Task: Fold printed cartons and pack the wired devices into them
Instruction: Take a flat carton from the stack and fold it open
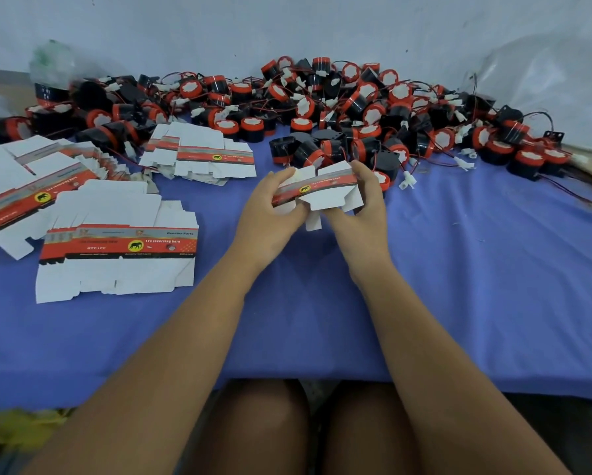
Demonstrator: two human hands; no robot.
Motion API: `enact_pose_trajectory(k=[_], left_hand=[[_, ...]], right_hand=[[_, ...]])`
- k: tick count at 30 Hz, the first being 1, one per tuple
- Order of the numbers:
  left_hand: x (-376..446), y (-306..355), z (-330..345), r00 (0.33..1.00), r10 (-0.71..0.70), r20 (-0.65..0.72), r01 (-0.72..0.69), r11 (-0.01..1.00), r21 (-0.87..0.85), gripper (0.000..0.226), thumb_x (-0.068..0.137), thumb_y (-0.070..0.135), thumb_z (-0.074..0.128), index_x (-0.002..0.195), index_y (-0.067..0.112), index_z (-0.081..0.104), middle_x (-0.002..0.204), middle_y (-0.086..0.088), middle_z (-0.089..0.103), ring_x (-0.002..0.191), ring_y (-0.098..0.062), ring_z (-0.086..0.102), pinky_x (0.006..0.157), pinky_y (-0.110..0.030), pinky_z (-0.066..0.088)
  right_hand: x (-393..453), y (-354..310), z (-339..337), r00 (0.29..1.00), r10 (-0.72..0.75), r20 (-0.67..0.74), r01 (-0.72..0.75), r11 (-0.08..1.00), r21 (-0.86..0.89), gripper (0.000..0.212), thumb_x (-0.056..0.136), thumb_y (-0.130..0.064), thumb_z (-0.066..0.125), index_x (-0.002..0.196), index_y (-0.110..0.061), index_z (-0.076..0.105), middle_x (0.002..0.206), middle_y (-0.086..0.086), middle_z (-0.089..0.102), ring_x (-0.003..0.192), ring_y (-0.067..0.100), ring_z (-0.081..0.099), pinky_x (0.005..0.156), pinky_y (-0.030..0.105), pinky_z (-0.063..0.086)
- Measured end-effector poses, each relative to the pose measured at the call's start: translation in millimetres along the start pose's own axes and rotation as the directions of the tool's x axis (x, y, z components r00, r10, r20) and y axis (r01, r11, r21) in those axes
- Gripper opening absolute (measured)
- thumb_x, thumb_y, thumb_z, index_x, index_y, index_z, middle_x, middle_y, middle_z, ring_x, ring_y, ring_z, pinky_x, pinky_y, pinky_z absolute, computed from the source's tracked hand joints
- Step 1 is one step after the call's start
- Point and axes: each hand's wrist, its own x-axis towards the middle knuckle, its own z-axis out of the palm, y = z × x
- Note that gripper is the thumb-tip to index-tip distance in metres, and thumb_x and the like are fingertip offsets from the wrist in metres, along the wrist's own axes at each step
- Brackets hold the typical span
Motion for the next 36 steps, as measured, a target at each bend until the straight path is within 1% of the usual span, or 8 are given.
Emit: enact_pose_trajectory(k=[5, 10, 14, 20, 24, 28, 33, 36], left_hand=[[-0.3, -2.3, 3.8, 1.0, 0.0, 0.008, 0.0, 1.0, -0.015, 0.05, 0.095, 0.017, 0.059, 0.141, 0.03, 0.048, 0.132, 0.011, 0.053, 0.111, 0.001, 0.051, 0.082, -0.004, 0.043], [-0.7, -1.9, 3.2, 0.998, -0.033, 0.047, 0.045, 0.956, -0.29, 0.048, 0.104, 0.012, 0.029, 0.142, 0.04, 0.042, 0.129, 0.021, 0.052, 0.106, 0.005, 0.054, 0.075, -0.008, 0.048], [4.7, 2.0, -7.3, 0.995, -0.104, 0.007, 0.093, 0.85, -0.519, 0.043, 0.1, 0.012, 0.037, 0.095, 0.04, 0.07, 0.104, 0.011, 0.069, 0.097, -0.014, 0.065, 0.077, -0.033, 0.052], [8.5, 0.0, -29.5, 0.961, -0.243, 0.133, 0.238, 0.479, -0.845, 0.031, 0.093, 0.006, 0.033, 0.081, 0.011, 0.061, 0.08, -0.008, 0.063, 0.079, -0.026, 0.06, 0.067, -0.032, 0.051], [5.2, 1.3, -33.7, 0.944, -0.169, 0.282, 0.322, 0.309, -0.895, 0.035, 0.092, 0.031, 0.036, 0.087, 0.01, 0.064, 0.087, -0.011, 0.063, 0.085, -0.029, 0.059, 0.079, -0.038, 0.047], [2.4, 6.7, -31.7, 0.942, -0.108, 0.317, 0.33, 0.458, -0.825, 0.04, 0.082, 0.043, 0.048, 0.107, 0.017, 0.066, 0.118, -0.013, 0.06, 0.11, -0.034, 0.052, 0.095, -0.047, 0.04], [0.5, 7.6, -17.8, 0.994, 0.024, 0.105, 0.038, 0.834, -0.55, 0.025, 0.096, 0.038, 0.043, 0.113, 0.027, 0.058, 0.105, 0.014, 0.071, 0.104, -0.008, 0.063, 0.094, -0.03, 0.05], [-1.4, 5.1, -15.5, 0.989, 0.056, 0.133, 0.011, 0.889, -0.457, 0.04, 0.091, 0.045, 0.051, 0.125, 0.023, 0.053, 0.125, 0.0, 0.065, 0.121, -0.02, 0.059, 0.105, -0.042, 0.047]], right_hand=[[-0.1, 1.6, 1.8, 0.999, -0.019, -0.034, 0.019, 1.0, -0.022, 0.069, 0.084, -0.002, 0.069, 0.144, -0.022, 0.041, 0.112, -0.03, 0.056, 0.102, -0.02, 0.055, 0.078, 0.006, 0.047], [-5.1, 3.9, -3.1, 0.992, -0.081, 0.1, 0.111, 0.933, -0.342, 0.071, 0.089, 0.002, 0.056, 0.148, -0.032, 0.036, 0.137, -0.027, 0.049, 0.128, 0.002, 0.046, 0.101, 0.029, 0.048], [-8.1, -0.6, -5.5, 0.956, -0.025, 0.291, 0.147, 0.903, -0.405, 0.077, 0.085, 0.0, 0.054, 0.152, -0.028, 0.028, 0.153, -0.015, 0.034, 0.139, 0.002, 0.028, 0.112, 0.033, 0.036], [-10.9, -4.6, -8.5, 0.789, 0.077, 0.61, 0.219, 0.892, -0.395, 0.089, 0.083, -0.017, 0.075, 0.152, -0.034, 0.021, 0.156, -0.021, 0.024, 0.147, 0.003, 0.015, 0.119, 0.033, 0.023], [-9.8, -6.9, -6.9, 0.887, -0.057, 0.458, 0.252, 0.891, -0.378, 0.075, 0.083, -0.019, 0.077, 0.147, -0.027, 0.039, 0.13, -0.029, 0.05, 0.12, -0.017, 0.043, 0.1, 0.01, 0.038], [-7.5, -8.8, -8.5, 0.947, -0.122, 0.296, 0.209, 0.937, -0.28, 0.055, 0.087, -0.031, 0.074, 0.137, -0.026, 0.053, 0.121, -0.021, 0.058, 0.111, -0.006, 0.054, 0.091, 0.016, 0.046], [-9.5, -9.3, -6.6, 0.969, -0.032, 0.244, 0.08, 0.979, -0.189, 0.049, 0.089, -0.043, 0.067, 0.134, -0.034, 0.05, 0.128, -0.013, 0.057, 0.106, -0.005, 0.053, 0.078, 0.005, 0.042], [-12.8, -11.2, -3.8, 0.966, -0.055, 0.253, 0.082, 0.992, -0.098, 0.035, 0.092, -0.039, 0.064, 0.124, -0.034, 0.049, 0.128, -0.008, 0.057, 0.115, 0.006, 0.053, 0.093, 0.02, 0.045]])
